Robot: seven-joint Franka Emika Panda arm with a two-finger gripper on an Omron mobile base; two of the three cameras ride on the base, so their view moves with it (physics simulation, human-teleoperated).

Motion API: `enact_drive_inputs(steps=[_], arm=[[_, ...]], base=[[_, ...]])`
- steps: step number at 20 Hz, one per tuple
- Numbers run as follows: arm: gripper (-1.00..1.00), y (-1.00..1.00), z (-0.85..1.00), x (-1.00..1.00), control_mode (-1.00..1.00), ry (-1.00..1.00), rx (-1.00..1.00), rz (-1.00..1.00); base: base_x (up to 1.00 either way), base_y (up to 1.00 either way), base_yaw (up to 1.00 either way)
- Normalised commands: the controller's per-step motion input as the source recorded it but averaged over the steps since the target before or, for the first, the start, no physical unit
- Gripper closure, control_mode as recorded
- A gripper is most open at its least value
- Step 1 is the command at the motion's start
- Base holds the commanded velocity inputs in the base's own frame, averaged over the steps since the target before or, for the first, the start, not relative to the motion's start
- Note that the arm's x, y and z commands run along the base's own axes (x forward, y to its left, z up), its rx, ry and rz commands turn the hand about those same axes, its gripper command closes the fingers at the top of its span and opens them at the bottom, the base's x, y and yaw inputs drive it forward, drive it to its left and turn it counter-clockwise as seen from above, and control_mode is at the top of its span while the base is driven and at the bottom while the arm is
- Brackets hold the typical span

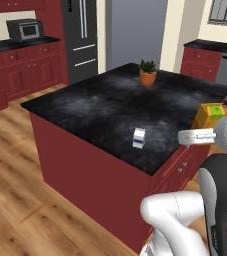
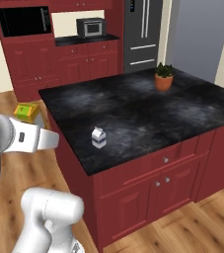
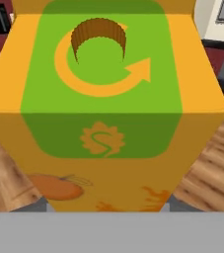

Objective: Pick the bottled water, milk, boxed drink from the counter and place them in the open cabinet.

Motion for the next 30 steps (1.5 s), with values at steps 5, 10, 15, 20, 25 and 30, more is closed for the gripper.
enact_drive_inputs(steps=[5, 10, 15, 20, 25, 30], arm=[[1.00, 0.00, 0.00, 0.00, 1.00, 0.00, 0.00, 0.00], [1.00, 0.00, 0.00, 0.00, 1.00, 0.00, 0.00, 0.00], [1.00, 0.00, 0.00, 0.00, 1.00, 0.00, 0.00, 0.00], [1.00, 0.00, 0.00, 0.00, 1.00, 0.00, 0.00, 0.00], [1.00, 0.00, 0.00, 0.00, 1.00, 0.00, 0.00, 0.00], [1.00, 0.00, 0.00, 0.00, 1.00, 0.00, 0.00, 0.00]], base=[[-0.55, -0.19, -0.34], [-0.52, -0.37, -0.50], [-0.25, -0.64, -0.59], [0.00, -0.72, -0.63], [0.18, -0.42, -0.58], [0.76, -0.11, -0.53]])
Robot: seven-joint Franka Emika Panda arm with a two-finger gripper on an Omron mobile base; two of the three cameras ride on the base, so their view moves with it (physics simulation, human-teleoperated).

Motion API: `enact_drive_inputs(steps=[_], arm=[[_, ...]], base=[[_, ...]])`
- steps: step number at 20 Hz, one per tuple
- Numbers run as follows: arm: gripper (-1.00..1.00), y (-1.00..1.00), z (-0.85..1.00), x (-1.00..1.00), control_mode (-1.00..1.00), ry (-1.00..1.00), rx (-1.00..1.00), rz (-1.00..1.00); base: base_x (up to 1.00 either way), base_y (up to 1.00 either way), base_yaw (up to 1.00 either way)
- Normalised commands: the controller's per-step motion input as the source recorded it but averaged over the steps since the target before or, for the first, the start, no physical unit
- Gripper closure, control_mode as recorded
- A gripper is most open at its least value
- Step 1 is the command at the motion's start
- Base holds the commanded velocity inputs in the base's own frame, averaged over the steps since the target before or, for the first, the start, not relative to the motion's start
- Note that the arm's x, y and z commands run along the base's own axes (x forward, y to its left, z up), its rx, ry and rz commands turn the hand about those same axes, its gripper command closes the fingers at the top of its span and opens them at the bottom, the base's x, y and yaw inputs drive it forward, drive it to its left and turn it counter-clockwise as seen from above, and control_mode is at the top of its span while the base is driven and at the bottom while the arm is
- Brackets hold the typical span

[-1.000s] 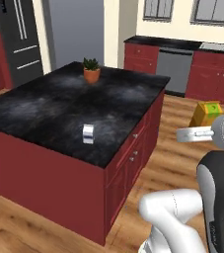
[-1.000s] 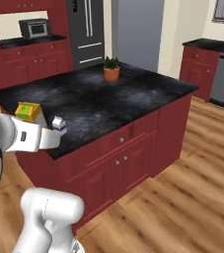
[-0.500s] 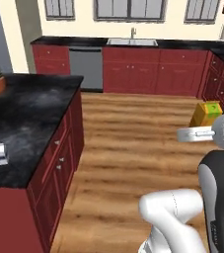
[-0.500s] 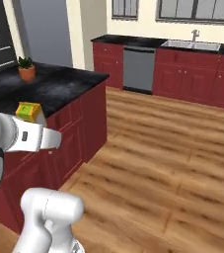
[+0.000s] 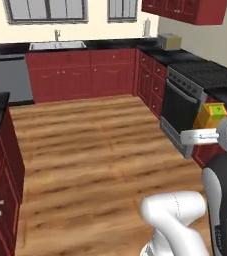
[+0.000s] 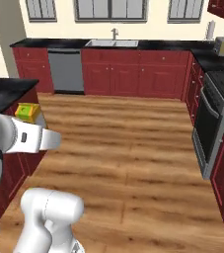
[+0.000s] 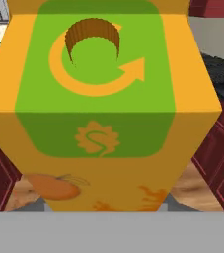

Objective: Pick the bottled water, milk, boxed drink from the counter and place them in the open cabinet.

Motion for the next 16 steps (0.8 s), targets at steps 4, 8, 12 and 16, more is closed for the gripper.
enact_drive_inputs(steps=[4, 8, 12, 16], arm=[[1.00, 0.00, 0.00, 0.00, 1.00, 0.00, 0.00, 0.00], [1.00, 0.00, 0.00, 0.00, 1.00, 0.00, 0.00, 0.00], [1.00, 0.00, 0.00, 0.00, 1.00, 0.00, 0.00, 0.00], [1.00, 0.00, 0.00, 0.00, 1.00, 0.00, 0.00, 0.00]], base=[[0.91, -0.21, -0.38], [0.99, -0.10, -0.35], [0.88, -0.06, -0.32], [0.54, -0.03, -0.34]])
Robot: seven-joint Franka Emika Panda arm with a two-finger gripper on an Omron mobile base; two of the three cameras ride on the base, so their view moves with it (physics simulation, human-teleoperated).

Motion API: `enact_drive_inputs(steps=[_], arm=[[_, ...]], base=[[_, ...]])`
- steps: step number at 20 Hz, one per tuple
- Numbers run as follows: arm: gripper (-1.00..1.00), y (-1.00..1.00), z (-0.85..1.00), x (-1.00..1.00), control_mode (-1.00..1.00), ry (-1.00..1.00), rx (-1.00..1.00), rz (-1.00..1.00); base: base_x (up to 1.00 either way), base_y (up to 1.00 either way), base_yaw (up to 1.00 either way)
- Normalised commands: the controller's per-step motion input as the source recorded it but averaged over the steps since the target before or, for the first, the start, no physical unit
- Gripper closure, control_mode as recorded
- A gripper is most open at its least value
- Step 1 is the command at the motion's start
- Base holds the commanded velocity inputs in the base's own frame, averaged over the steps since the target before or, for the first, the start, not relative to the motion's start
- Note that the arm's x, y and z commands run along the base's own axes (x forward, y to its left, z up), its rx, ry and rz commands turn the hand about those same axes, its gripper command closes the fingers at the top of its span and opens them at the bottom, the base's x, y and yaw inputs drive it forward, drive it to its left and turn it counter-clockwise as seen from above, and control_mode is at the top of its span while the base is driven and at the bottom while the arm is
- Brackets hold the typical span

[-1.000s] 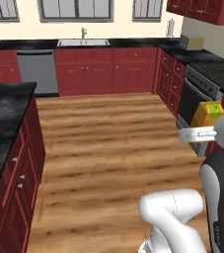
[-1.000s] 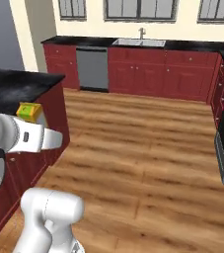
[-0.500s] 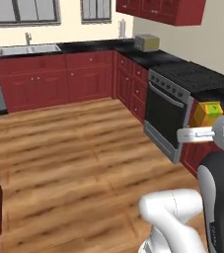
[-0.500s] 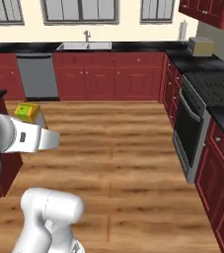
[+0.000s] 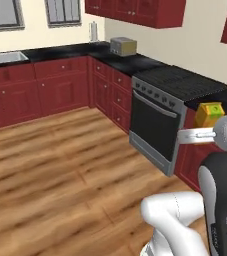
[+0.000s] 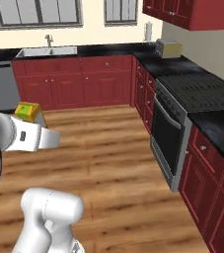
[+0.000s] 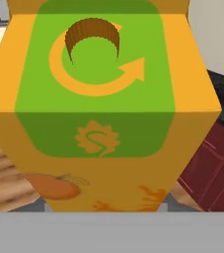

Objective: Pick the bottled water, milk, boxed drink from the counter and place them in the open cabinet.

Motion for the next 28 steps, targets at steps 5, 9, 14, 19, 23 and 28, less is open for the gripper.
enact_drive_inputs(steps=[5, 9, 14, 19, 23, 28], arm=[[1.00, 0.00, 0.00, 0.00, 1.00, 0.00, 0.00, 0.00], [1.00, 0.00, 0.00, 0.00, 1.00, 0.00, 0.00, 0.00], [1.00, 0.00, 0.00, 0.00, 1.00, 0.00, 0.00, 0.00], [1.00, 0.00, 0.00, 0.00, 1.00, 0.00, 0.00, 0.00], [1.00, 0.00, 0.00, 0.00, 1.00, 0.00, 0.00, 0.00], [1.00, 0.00, 0.00, 0.00, 1.00, 0.00, 0.00, 0.00]], base=[[0.04, 0.00, -0.41], [0.07, 0.00, -0.45], [0.25, -0.10, -0.44], [0.58, -0.19, -0.41], [0.70, -0.34, -0.40], [0.56, -0.36, -0.38]])
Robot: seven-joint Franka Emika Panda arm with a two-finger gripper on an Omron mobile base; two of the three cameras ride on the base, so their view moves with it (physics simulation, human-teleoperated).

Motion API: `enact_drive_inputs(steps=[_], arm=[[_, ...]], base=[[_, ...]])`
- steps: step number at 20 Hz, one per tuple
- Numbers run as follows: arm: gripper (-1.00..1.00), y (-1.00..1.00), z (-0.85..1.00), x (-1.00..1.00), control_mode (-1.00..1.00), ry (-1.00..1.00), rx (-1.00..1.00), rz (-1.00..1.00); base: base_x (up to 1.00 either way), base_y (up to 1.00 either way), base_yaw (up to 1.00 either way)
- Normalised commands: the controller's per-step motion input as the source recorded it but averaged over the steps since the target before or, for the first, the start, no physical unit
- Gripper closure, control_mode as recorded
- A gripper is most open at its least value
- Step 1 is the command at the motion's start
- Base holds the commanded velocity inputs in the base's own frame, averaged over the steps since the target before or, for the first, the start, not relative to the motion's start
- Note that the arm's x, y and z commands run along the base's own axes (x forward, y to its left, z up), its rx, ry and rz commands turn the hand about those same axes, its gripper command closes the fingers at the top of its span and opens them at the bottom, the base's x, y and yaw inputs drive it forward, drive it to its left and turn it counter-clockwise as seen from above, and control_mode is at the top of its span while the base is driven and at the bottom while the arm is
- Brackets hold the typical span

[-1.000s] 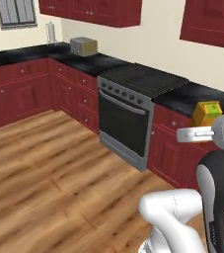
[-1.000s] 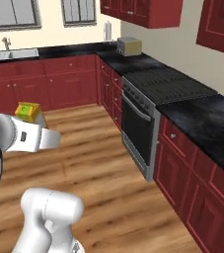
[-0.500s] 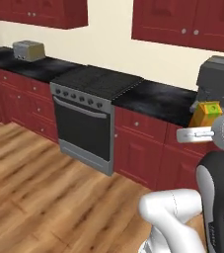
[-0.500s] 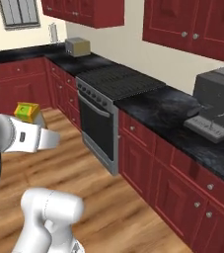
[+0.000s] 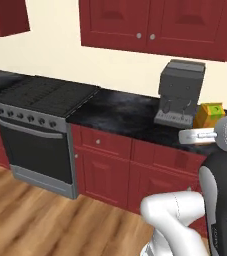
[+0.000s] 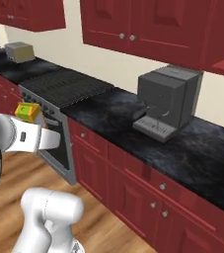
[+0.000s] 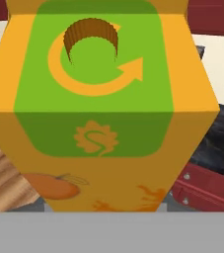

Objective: Pick the bottled water, milk, boxed drink from the counter and place them in the open cabinet.

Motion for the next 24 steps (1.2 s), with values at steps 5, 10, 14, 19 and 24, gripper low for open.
enact_drive_inputs(steps=[5, 10, 14, 19, 24], arm=[[1.00, 0.00, 0.00, 0.00, 1.00, 0.00, 0.00, 0.00], [1.00, 0.00, 0.00, 0.00, 1.00, 0.00, 0.00, 0.00], [1.00, 0.00, 0.00, 0.00, 1.00, 0.00, 0.00, 0.00], [1.00, 0.00, 0.00, 0.00, 1.00, 0.00, 0.00, 0.00], [1.00, 0.00, 0.00, 0.00, 1.00, 0.00, 0.00, 0.00]], base=[[0.32, -0.37, -0.25], [0.15, -0.02, -0.27], [0.06, 0.00, -0.28], [0.11, -0.03, -0.27], [0.30, -0.19, -0.25]])
